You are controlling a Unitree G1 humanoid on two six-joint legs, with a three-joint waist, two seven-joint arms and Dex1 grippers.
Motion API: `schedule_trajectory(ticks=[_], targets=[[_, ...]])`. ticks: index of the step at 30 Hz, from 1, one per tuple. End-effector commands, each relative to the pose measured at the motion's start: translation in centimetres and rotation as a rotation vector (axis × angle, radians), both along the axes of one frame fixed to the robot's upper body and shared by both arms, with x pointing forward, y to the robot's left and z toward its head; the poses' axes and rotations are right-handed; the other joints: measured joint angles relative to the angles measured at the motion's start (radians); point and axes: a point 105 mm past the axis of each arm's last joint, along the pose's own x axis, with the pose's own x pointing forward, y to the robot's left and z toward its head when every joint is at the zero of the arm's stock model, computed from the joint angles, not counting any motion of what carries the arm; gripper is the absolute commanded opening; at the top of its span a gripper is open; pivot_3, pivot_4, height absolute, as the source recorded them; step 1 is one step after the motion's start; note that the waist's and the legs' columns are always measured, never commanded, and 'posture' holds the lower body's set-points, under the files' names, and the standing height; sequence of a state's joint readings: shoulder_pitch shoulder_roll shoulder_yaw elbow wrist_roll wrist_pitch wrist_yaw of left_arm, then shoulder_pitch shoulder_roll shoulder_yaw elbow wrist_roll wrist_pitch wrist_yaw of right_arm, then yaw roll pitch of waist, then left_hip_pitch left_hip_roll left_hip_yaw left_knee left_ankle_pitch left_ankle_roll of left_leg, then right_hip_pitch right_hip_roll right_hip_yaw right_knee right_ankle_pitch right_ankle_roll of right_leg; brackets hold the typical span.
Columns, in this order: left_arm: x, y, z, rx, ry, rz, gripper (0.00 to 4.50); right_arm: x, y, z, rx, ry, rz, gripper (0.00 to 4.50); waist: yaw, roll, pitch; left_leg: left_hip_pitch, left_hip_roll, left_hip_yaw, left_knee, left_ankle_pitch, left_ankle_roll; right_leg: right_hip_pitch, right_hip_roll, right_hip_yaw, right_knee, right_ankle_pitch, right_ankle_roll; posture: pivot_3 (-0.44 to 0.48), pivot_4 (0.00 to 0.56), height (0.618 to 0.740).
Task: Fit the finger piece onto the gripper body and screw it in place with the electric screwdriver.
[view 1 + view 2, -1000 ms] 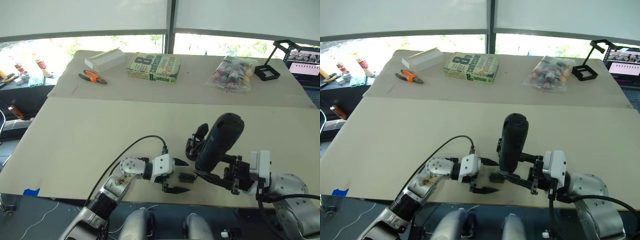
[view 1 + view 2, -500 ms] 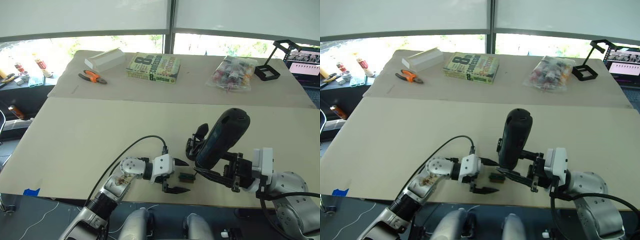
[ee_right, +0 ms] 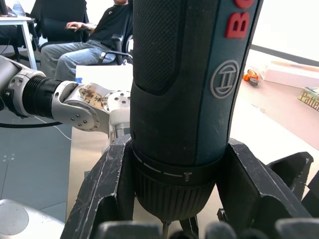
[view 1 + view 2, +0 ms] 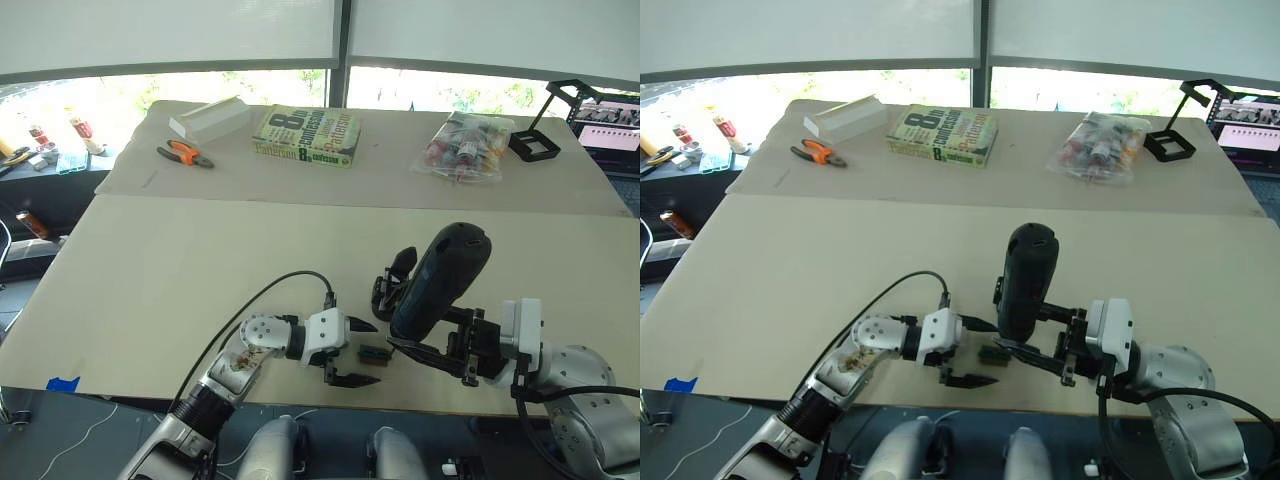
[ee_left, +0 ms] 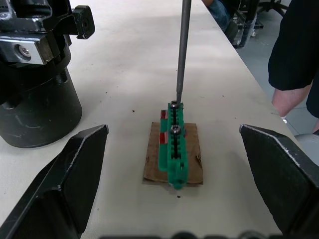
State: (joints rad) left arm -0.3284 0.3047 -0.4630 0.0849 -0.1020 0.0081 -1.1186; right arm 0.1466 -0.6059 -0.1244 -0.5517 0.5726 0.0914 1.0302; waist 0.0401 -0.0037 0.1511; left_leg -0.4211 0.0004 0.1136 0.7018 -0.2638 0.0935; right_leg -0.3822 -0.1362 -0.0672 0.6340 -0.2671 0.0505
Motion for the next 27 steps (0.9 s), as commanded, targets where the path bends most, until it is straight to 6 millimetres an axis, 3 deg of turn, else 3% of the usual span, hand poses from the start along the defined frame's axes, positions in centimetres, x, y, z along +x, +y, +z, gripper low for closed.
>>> schedule_trajectory(ticks=[1,27], targets=[[-1.12,-0.54,-1.05,0.026,0.037,-0.033,4.5,-0.27,0.1,1.1,0.023,-0.069,0.014,1.93,0.0,0.0,0.0,0.0,0.0,0.0,0.0,0.0,0.0,0.0,0.0,0.0,0.0,0.0,0.0,0.0,0.15,0.74],[-1.16,-0.55,-1.05,0.024,0.042,-0.03,4.5,-0.04,0.08,0.62,0.017,-0.06,0.014,1.93,0.0,0.0,0.0,0.0,0.0,0.0,0.0,0.0,0.0,0.0,0.0,0.0,0.0,0.0,0.0,0.0,0.15,0.74]])
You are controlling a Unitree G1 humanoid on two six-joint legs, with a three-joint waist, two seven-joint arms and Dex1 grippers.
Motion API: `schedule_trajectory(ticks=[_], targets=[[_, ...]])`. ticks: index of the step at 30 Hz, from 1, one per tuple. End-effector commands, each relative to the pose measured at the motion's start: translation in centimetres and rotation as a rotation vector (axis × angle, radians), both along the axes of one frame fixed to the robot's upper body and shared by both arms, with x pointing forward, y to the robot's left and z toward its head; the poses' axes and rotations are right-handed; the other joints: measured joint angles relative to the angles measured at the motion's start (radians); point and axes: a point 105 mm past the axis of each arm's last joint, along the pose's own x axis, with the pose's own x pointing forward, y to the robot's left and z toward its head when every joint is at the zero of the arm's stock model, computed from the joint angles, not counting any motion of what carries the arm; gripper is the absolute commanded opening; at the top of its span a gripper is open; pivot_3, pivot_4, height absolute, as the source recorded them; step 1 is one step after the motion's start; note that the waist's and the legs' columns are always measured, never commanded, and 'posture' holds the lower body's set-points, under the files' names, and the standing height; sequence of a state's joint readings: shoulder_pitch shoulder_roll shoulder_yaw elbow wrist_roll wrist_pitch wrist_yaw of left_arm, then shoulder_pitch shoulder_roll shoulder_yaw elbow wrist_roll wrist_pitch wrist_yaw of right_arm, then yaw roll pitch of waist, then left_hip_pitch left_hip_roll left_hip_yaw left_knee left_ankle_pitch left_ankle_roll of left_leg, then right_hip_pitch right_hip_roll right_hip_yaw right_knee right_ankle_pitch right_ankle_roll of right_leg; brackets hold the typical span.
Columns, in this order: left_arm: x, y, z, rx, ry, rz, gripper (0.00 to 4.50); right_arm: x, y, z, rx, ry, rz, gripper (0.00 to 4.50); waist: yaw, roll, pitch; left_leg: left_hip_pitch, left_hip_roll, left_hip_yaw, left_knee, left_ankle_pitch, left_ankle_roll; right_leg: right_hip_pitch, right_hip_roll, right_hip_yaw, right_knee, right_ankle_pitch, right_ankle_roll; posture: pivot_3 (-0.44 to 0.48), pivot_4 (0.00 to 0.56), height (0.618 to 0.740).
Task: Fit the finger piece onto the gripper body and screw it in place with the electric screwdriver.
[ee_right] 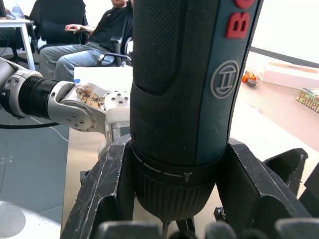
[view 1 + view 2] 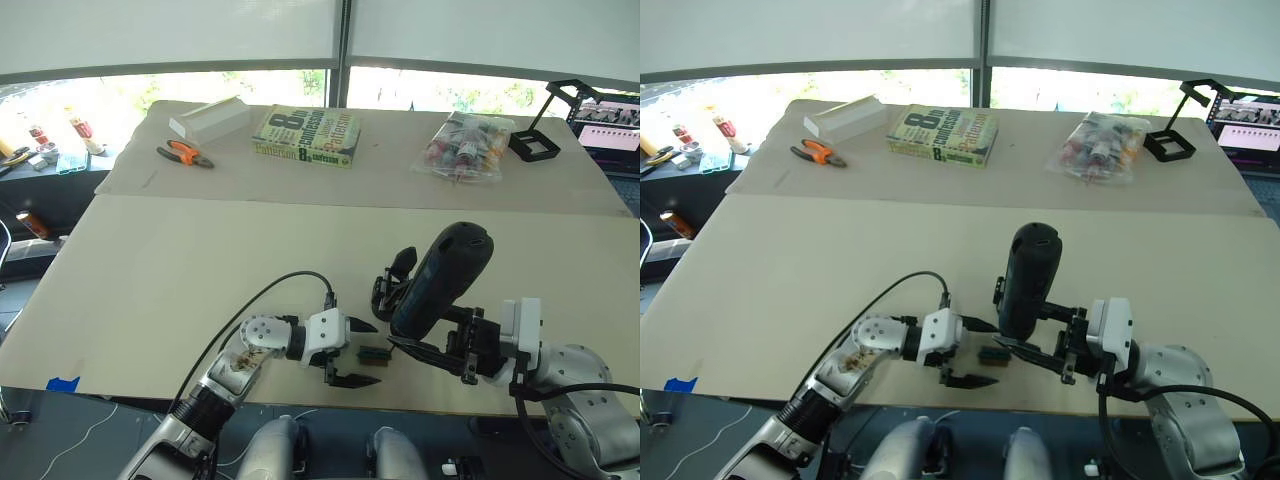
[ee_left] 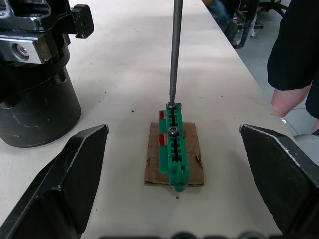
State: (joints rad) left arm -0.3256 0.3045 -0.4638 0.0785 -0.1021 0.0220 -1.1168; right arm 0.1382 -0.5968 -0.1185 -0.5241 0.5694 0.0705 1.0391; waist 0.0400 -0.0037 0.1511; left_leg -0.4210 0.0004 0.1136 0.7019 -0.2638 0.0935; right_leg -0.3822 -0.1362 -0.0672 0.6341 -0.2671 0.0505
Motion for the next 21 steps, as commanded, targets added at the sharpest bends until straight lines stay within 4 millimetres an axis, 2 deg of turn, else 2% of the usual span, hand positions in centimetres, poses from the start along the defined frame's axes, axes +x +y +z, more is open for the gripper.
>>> schedule_trajectory(ticks=[1,9,21], targets=[[-1.1,-0.5,-1.0,0.021,0.033,-0.033,4.5,-0.3,0.2,0.8,0.007,-0.055,0.015,1.93,0.0,0.0,0.0,0.0,0.0,0.0,0.0,0.0,0.0,0.0,0.0,0.0,0.0,0.0,0.0,0.0,0.15,0.74],[-1.0,-0.5,-0.9,0.021,0.031,-0.03,4.5,-0.4,0.3,0.5,0.0,-0.048,0.024,1.93,0.0,0.0,0.0,0.0,0.0,0.0,0.0,0.0,0.0,0.0,0.0,0.0,0.0,0.0,0.0,0.0,0.15,0.74],[0.1,0.9,-0.4,0.017,0.001,0.003,4.5,-0.5,0.2,3.3,0.021,-0.117,0.032,1.93,-0.003,0.0,0.0,0.0,0.0,0.0,0.0,0.0,0.0,0.0,0.0,0.0,0.0,0.0,0.0,0.0,0.15,0.74]])
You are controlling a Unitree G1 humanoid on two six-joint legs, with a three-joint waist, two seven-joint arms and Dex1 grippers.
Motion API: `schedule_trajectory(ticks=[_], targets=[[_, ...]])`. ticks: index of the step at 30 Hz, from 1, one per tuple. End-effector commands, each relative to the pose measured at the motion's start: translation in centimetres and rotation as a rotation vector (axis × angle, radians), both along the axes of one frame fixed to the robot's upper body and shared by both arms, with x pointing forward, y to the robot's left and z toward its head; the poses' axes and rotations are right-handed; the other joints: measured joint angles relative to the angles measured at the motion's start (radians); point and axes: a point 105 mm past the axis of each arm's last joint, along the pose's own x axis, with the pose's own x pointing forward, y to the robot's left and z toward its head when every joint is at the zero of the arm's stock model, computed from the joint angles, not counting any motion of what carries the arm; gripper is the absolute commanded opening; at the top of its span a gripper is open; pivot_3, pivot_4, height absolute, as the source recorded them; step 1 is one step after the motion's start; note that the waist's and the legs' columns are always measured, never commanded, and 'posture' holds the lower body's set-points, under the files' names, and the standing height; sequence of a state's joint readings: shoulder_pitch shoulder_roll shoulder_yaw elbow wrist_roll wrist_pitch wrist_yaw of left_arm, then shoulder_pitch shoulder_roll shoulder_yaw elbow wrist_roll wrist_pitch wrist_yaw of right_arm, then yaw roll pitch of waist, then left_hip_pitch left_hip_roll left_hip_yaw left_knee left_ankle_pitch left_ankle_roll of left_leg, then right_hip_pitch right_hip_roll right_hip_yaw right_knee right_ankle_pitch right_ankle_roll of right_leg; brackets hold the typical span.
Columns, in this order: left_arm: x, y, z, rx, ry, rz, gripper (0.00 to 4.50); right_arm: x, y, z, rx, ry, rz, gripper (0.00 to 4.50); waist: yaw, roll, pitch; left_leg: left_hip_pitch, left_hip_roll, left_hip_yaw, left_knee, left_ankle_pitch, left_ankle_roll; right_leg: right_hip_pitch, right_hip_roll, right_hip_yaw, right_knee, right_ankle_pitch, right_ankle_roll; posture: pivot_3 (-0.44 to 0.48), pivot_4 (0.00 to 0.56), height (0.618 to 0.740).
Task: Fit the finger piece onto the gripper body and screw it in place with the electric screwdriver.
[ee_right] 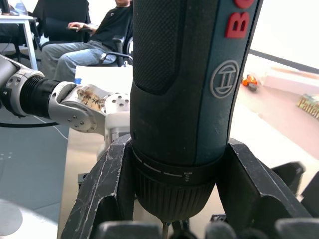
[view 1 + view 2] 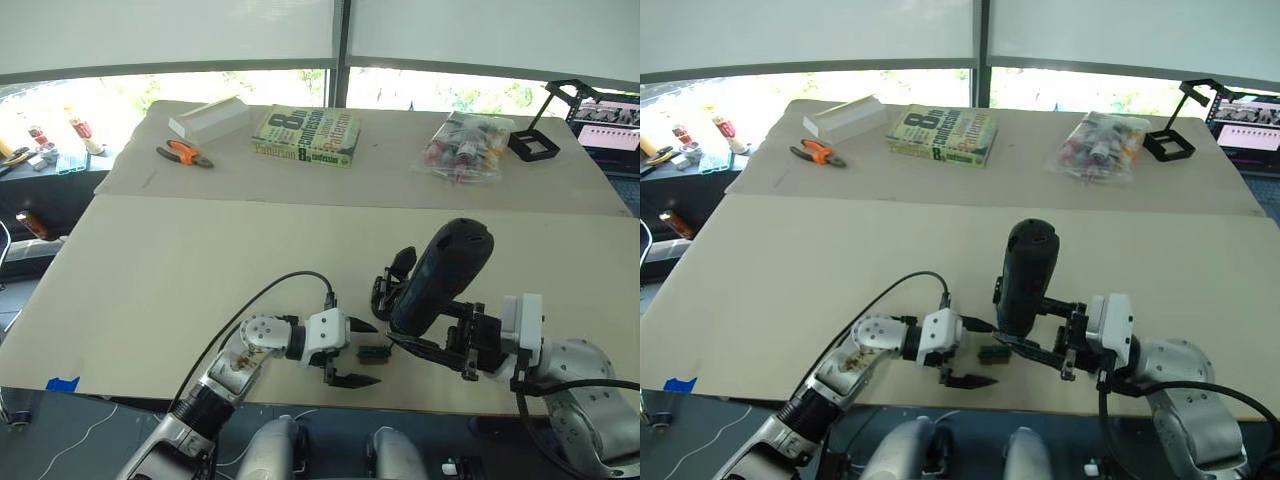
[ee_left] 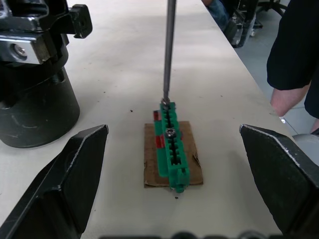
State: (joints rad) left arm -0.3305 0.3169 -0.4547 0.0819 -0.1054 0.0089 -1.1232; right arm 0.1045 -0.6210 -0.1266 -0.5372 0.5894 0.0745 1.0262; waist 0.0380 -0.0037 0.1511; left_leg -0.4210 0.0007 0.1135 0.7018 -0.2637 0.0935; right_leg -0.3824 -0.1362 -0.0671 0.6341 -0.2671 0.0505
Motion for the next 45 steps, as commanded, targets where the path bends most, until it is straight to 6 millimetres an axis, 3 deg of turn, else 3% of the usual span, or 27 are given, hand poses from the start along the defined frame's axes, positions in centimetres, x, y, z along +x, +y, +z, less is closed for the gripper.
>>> schedule_trajectory(ticks=[1,11,19,24,28,40,45], targets=[[-0.1,0.7,-0.4,0.007,0.012,0.005,4.5,-0.7,0.1,2.5,0.029,-0.079,0.021,1.93,-0.001,0.0,0.0,0.0,0.0,0.0,0.0,0.0,0.0,0.0,0.0,0.0,0.0,0.0,0.0,0.0,0.15,0.74],[0.1,3.2,1.4,-0.071,0.01,0.075,4.5,-1.3,-1.1,3.8,0.01,-0.086,-0.034,1.93,-0.008,0.0,0.0,0.0,0.001,0.0,-0.001,0.0,0.0,-0.001,-0.001,0.0,0.0,0.0,0.0,0.0,0.15,0.74],[2.2,5.4,5.0,-0.184,0.042,0.19,4.5,-1.2,-4.0,5.0,-0.035,-0.116,-0.159,1.93,-0.002,0.0,0.0,-0.001,0.0,0.0,-0.001,0.0,0.0,-0.001,-0.002,0.0,0.0,0.0,0.0,0.0,0.15,0.74],[3.4,5.8,6.6,-0.201,0.017,0.194,4.5,-0.7,-5.8,6.1,-0.048,-0.159,-0.222,1.93,-0.001,0.0,0.0,-0.001,0.0,0.0,0.0,0.0,0.0,0.0,-0.001,0.0,0.0,0.0,0.0,0.0,0.15,0.74],[4.3,5.0,7.9,-0.235,-0.007,0.161,4.5,0.0,-6.7,7.2,-0.049,-0.205,-0.241,1.93,-0.001,0.0,0.0,-0.001,-0.001,0.0,0.0,0.0,0.0,0.0,0.0,0.0,0.0,0.0,0.0,0.0,0.15,0.74],[4.9,3.5,7.8,-0.191,-0.043,0.058,4.5,1.4,-5.3,12.4,0.061,-0.285,-0.177,1.93,-0.002,-0.001,0.0,-0.002,-0.001,0.001,0.0,0.0,0.0,-0.001,0.002,0.0,0.0,0.0,0.0,0.0,0.15,0.74],[4.8,3.1,8.7,-0.232,-0.031,0.053,4.5,1.5,-4.3,14.2,0.104,-0.272,-0.122,1.93,-0.001,-0.001,0.001,-0.002,0.0,0.001,0.0,0.0,0.0,-0.002,0.001,0.0,0.0,0.0,0.0,0.0,0.15,0.74]])
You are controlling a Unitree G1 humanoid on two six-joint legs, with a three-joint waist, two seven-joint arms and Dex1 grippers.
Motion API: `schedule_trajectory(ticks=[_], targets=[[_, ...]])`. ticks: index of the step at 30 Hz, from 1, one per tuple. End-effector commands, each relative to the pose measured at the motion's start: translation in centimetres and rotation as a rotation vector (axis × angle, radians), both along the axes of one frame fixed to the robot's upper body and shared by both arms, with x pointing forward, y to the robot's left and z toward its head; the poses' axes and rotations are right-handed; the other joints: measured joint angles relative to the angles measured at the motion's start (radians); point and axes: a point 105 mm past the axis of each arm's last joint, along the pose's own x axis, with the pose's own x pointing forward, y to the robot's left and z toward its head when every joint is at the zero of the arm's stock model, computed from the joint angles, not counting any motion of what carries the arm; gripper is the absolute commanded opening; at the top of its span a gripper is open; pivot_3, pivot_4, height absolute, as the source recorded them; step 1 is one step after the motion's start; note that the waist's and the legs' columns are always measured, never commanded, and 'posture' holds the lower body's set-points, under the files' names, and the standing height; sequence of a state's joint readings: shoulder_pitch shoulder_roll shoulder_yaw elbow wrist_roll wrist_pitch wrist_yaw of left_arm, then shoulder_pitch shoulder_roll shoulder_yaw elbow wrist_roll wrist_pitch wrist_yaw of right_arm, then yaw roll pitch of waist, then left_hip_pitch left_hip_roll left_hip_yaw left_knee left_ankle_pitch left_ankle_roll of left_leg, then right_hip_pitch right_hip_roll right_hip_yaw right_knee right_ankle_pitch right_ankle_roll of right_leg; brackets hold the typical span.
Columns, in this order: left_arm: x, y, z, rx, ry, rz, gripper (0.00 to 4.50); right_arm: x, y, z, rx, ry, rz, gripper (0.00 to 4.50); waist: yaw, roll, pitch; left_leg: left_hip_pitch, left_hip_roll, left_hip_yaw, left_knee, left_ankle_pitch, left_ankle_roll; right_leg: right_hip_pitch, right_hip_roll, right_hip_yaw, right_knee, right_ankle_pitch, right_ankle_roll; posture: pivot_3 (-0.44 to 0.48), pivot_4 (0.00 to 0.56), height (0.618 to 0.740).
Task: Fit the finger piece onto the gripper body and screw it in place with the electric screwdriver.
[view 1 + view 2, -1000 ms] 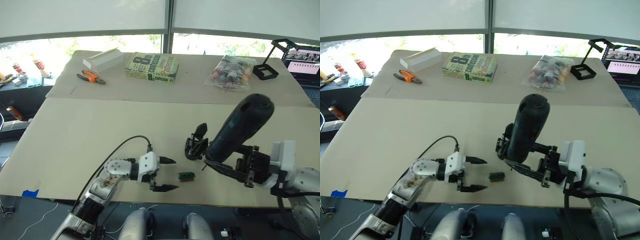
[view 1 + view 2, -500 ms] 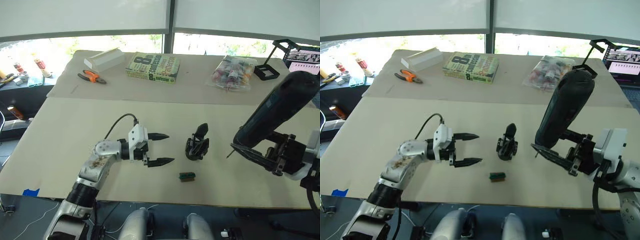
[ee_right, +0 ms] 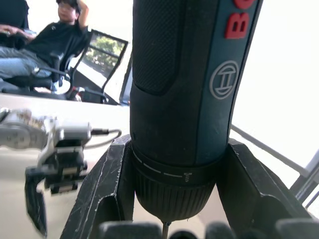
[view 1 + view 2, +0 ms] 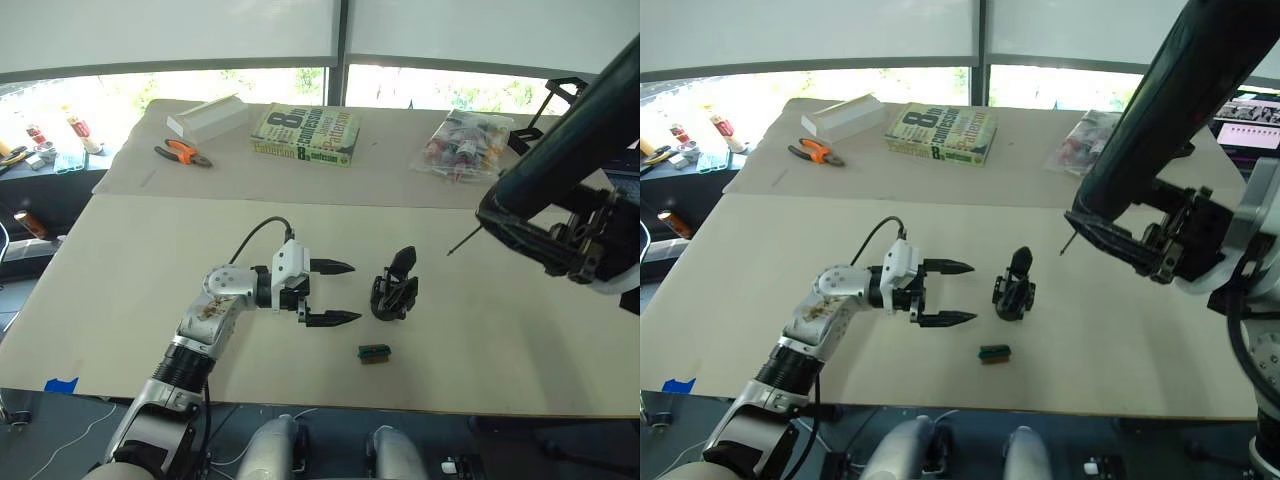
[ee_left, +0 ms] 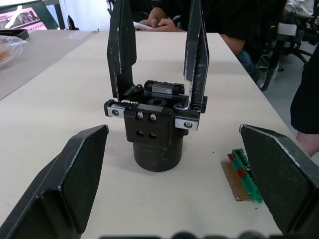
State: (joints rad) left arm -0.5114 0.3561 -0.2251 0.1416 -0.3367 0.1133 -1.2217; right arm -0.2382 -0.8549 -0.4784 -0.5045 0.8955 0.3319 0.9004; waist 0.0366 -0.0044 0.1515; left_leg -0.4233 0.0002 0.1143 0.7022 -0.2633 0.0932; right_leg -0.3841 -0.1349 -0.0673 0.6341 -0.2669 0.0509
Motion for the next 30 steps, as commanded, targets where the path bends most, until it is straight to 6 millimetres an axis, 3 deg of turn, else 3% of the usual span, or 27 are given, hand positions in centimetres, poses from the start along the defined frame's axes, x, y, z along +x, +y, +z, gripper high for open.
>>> schedule_trajectory(ticks=[1,13,30], targets=[[-0.3,-0.5,1.5,-0.03,-0.04,-0.028,4.5,-0.6,0.9,1.7,0.04,-0.023,0.054,1.93,-0.001,0.0,0.0,0.0,0.0,0.0,0.0,0.0,0.0,0.0,0.0,0.0,0.0,0.0,0.0,0.0,0.15,0.74],[-0.4,-1.4,1.7,-0.06,-0.033,-0.018,4.5,0.5,4.0,0.4,0.058,0.055,0.156,1.93,-0.002,0.0,0.0,-0.001,0.0,0.0,0.0,0.0,0.0,0.0,0.0,0.0,0.0,0.0,0.0,0.0,0.15,0.74],[0.1,-2.4,-1.1,0.03,-0.06,0.014,4.5,2.4,4.3,-2.6,0.02,0.167,0.212,1.93,-0.001,0.0,0.0,-0.001,0.0,0.0,0.0,0.0,0.0,-0.001,0.0,0.0,0.0,0.0,0.0,0.0,0.15,0.74]])
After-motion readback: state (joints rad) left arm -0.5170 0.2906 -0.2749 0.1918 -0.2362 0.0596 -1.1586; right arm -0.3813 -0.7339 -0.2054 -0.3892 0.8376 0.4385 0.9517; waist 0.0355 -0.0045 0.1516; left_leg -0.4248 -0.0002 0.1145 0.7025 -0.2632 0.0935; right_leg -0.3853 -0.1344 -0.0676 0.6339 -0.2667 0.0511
